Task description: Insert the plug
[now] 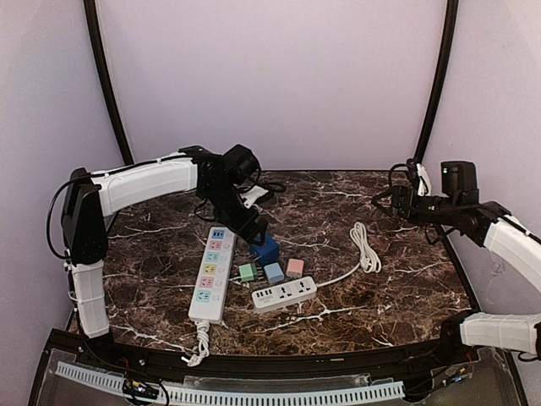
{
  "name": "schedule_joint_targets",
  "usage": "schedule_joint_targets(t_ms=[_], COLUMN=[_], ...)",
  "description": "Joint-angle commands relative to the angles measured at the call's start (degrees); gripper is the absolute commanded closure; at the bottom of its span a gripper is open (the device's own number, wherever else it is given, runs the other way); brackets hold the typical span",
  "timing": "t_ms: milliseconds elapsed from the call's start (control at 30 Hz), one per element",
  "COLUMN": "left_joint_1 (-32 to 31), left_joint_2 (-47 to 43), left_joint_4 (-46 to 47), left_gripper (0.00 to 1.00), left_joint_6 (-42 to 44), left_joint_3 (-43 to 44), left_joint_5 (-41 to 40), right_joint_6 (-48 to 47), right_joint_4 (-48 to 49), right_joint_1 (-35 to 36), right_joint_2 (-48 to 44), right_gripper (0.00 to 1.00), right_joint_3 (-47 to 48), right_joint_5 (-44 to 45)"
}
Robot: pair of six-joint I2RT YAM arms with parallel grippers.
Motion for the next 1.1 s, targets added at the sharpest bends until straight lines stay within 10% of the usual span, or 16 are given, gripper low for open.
schedule_joint_targets(t_ms=[0, 1067], left_joint_1=[-0.3, -1.8], left_joint_2=[1.9, 11.9], left_joint_4=[-0.2, 0.6], left_gripper=[0.07, 0.15], left_joint_6=[3.3, 7.8], left_joint_3=[0.2, 5.0], left_joint_5=[0.4, -4.1], right_joint_6=[0.9, 0.9], right_joint_4=[0.1, 0.2], right_joint_1=[0.3, 0.3], right_joint_2=[-1.4, -1.3], right_gripper=[0.02, 0.01], right_joint_3=[-1.1, -0.6], right_joint_5=[-0.4, -2.7])
